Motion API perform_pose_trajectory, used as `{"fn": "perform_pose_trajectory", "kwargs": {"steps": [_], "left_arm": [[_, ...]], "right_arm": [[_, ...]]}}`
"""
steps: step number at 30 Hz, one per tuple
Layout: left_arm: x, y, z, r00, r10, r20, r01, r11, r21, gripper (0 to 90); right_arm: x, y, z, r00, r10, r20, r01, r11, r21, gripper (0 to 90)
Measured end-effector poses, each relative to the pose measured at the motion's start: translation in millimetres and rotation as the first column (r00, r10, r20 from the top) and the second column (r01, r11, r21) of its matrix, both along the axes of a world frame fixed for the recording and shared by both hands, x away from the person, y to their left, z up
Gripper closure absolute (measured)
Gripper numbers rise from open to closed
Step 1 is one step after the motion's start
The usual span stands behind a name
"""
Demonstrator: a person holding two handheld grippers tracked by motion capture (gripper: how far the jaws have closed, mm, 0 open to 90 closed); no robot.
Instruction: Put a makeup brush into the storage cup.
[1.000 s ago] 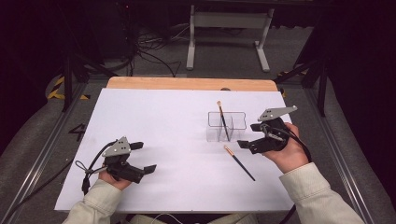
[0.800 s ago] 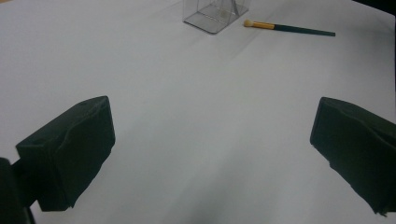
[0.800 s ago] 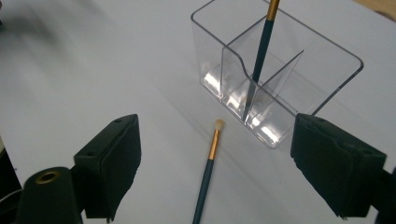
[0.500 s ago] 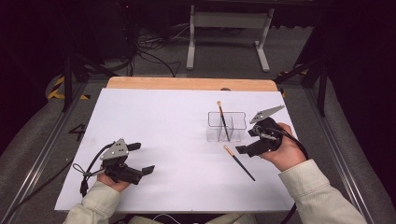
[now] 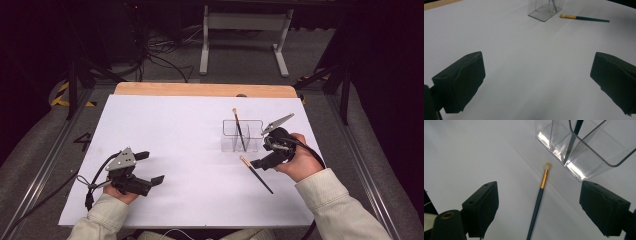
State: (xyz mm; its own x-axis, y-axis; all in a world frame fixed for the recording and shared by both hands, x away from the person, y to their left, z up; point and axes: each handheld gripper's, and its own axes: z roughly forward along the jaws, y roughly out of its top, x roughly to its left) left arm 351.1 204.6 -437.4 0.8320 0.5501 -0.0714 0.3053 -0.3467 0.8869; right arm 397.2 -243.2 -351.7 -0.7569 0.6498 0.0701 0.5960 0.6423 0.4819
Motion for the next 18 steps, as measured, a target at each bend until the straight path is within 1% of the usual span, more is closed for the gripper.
{"fn": "perform_pose_trajectory", "kwargs": {"steps": [6, 9, 10, 13, 18], "left_arm": [[2.1, 0.9, -1.4, 1.0, 0.003, -0.009, -0.003, 1.0, -0.002, 0.2], [2.1, 0.6, -1.4, 1.0, 0.001, -0.006, -0.001, 1.0, -0.005, 0.2], [1.9, 0.3, -1.3, 1.0, 0.0, -0.007, 0.0, 1.0, -0.005, 0.2], [2.0, 0.3, -1.4, 1.0, 0.0, -0.006, 0.0, 1.0, -0.005, 0.2], [1.6, 0.8, -1.5, 1.0, 0.002, -0.009, -0.002, 1.0, -0.004, 0.2]], "right_arm": [[2.0, 0.8, -6.0, 0.9993, -0.008, -0.038, 0.007, 1.0, -0.029, 19.9], [3.0, 1.1, -9.6, 0.9984, -0.014, -0.054, 0.011, 0.999, -0.049, 20.1], [3.0, 1.1, -9.6, 0.9984, -0.014, -0.054, 0.011, 0.999, -0.049, 20.1], [4.1, 2.2, -14.4, 0.9971, -0.018, -0.074, 0.013, 0.998, -0.067, 21.2], [7.1, 3.8, -22.5, 0.9947, -0.023, -0.1, 0.015, 0.996, -0.083, 23.8]]}}
